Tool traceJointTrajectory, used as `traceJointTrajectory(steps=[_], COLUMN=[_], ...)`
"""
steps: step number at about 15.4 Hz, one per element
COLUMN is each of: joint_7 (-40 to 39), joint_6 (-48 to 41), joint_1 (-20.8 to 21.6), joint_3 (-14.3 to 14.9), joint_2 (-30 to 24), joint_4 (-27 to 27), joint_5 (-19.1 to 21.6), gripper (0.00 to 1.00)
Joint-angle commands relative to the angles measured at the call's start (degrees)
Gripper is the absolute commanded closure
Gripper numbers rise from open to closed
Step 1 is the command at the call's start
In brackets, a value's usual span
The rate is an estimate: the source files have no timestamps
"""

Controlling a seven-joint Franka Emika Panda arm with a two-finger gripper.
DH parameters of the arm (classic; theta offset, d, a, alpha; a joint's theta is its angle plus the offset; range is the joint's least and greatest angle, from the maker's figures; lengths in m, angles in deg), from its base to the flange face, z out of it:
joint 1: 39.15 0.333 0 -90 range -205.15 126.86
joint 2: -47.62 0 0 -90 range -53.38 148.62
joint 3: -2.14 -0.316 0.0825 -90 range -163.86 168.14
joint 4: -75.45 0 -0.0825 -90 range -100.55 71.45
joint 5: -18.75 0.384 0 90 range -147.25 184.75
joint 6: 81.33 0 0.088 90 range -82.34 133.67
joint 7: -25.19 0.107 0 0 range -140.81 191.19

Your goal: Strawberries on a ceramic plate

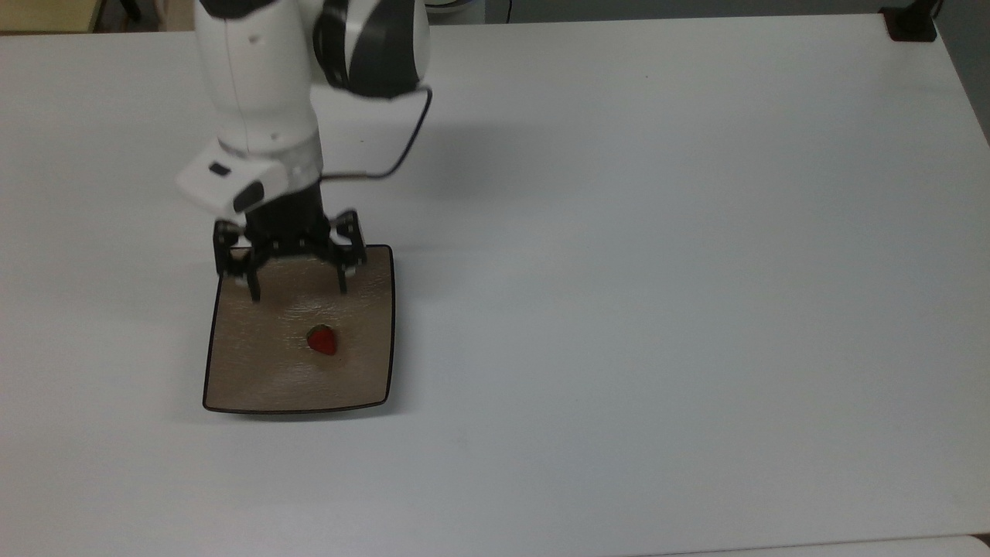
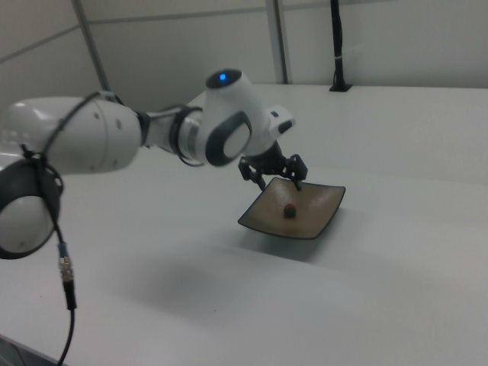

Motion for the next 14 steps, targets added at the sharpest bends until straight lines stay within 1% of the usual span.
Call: traceJointTrajectory(steps=[1, 3, 6, 10, 12, 14], joint_7=[3.7, 6.2, 10.6, 18.5, 22.0, 23.5], joint_6=[-18.4, -25.8, -33.1, -39.4, -41.9, -42.2], joint_1=[0.3, 0.4, 1.0, 4.3, 6.5, 8.6], joint_3=[0.5, 0.5, 0.5, 0.6, 0.7, 0.6], joint_2=[-11.4, -15.3, -20.4, -24.6, -25.7, -26.3], joint_4=[-2.5, -2.1, -2.1, -2.1, -2.1, -2.2], joint_5=[1.0, 0.9, 1.0, 1.0, 1.0, 1.0], gripper=[0.0, 0.0, 0.0, 0.0, 0.0, 0.0])
